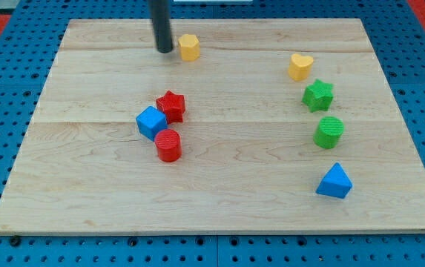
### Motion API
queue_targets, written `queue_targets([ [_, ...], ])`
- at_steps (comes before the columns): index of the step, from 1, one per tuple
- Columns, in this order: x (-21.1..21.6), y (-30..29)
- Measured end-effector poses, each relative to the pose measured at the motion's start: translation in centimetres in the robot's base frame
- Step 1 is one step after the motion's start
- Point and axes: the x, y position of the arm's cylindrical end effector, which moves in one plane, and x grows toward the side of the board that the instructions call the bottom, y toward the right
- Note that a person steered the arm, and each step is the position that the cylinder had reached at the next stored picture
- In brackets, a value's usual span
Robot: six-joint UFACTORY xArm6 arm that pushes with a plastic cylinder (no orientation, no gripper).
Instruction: Push the yellow hexagon to yellow heart
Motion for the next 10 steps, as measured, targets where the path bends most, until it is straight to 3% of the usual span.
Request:
queue_targets([
  [1, 0.0, 7.1],
  [2, -1.1, 3.4],
  [3, -2.7, 5.9],
  [4, -2.6, 12.4],
  [6, -1.2, 7.3],
  [8, 1.7, 11.3],
  [10, -0.8, 13.3],
])
